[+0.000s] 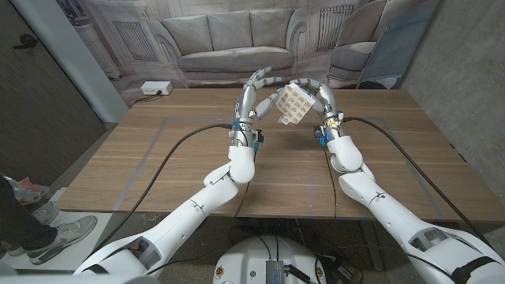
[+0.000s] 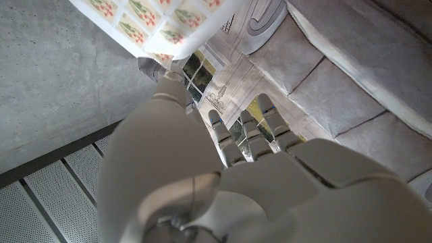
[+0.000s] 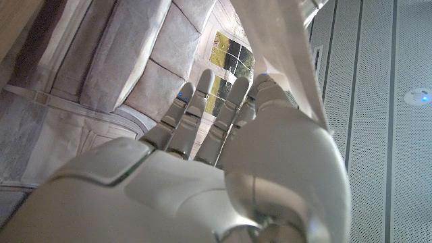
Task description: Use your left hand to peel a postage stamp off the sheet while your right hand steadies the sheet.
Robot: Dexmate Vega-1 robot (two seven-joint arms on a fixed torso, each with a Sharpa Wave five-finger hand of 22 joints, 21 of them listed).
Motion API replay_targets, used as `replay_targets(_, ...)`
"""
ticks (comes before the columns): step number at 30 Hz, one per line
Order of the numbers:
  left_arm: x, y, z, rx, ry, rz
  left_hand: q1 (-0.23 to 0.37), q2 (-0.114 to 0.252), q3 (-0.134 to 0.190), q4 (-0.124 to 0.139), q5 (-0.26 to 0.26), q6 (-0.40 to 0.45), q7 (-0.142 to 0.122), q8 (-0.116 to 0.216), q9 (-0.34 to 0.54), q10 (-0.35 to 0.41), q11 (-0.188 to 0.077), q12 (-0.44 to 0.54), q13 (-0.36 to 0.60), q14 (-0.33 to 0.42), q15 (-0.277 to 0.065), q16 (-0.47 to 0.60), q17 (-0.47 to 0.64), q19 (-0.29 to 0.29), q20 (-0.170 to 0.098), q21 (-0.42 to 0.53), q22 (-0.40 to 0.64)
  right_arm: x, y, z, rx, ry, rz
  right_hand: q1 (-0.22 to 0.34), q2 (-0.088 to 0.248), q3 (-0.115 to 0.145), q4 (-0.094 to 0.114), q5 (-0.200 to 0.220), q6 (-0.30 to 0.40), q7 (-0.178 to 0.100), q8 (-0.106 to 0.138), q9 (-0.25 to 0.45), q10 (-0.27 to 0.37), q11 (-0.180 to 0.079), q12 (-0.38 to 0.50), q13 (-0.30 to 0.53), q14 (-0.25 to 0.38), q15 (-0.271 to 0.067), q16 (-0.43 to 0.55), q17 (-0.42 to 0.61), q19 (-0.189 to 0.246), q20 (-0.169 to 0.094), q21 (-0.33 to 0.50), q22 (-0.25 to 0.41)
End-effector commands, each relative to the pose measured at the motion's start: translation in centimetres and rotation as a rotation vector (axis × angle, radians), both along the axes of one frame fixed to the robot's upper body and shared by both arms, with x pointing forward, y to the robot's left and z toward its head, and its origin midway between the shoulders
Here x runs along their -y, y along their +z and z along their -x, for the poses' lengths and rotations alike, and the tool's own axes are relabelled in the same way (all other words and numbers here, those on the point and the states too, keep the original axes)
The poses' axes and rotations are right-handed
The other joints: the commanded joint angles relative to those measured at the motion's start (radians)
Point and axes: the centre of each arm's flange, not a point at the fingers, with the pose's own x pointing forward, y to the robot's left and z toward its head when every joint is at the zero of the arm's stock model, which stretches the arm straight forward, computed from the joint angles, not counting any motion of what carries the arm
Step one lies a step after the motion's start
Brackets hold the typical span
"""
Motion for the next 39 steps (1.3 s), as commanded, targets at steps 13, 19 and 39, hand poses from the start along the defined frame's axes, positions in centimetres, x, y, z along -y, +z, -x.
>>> replay_targets(13, 1.0, 1.0, -1.6, -0.063, -0.028, -0.032, 0.01, -0.005, 0.003, -0.004, 0.007, 0.077, -0.014, 0.035, 0.006, 0.014, 0.001, 0.006, 0.007, 0.01, -0.042, 0.003, 0.008, -0.011, 0.006, 0.01, 0.003, -0.1, 0.4, -0.9, 0.002, 0.0, 0.008, 0.002, 0.005, 0.003, -0.006, 0.008, 0.068, 0.048, 0.025, 0.27, 0.007, -0.002, 0.003, 0.0, 0.008, -0.171, -0.002, 0.0, -0.007, -0.093, 0.005, 0.003)
replay_targets(19, 1.3, 1.1, -1.8, -0.077, -0.036, -0.071, 0.002, -0.04, -0.014, -0.008, 0.006, 0.063, -0.015, 0.03, 0.006, 0.006, 0.003, 0.004, 0.009, 0.001, -0.04, -0.002, 0.007, -0.013, 0.006, 0.011, 0.002, -0.1, 0.6, -1.2, -0.001, -0.011, 0.007, 0.001, 0.005, 0.003, -0.006, 0.008, 0.069, 0.048, 0.024, 0.269, 0.009, -0.002, 0.004, 0.002, 0.008, -0.171, -0.002, 0.0, -0.006, -0.093, 0.007, 0.002)
replay_targets(39, 1.3, 1.2, -2.0, -0.063, -0.049, -0.042, 0.003, -0.03, -0.022, 0.001, 0.016, 0.176, -0.013, 0.089, 0.021, 0.036, 0.001, 0.023, 0.02, 0.023, -0.049, 0.011, 0.013, -0.009, 0.015, 0.019, 0.002, -0.3, 0.7, -1.6, -0.007, 0.0, 0.001, 0.001, 0.006, 0.004, -0.008, 0.009, 0.07, 0.048, 0.022, 0.267, 0.009, -0.002, 0.004, 0.001, 0.01, -0.171, -0.001, 0.001, -0.007, -0.093, 0.01, 0.002)
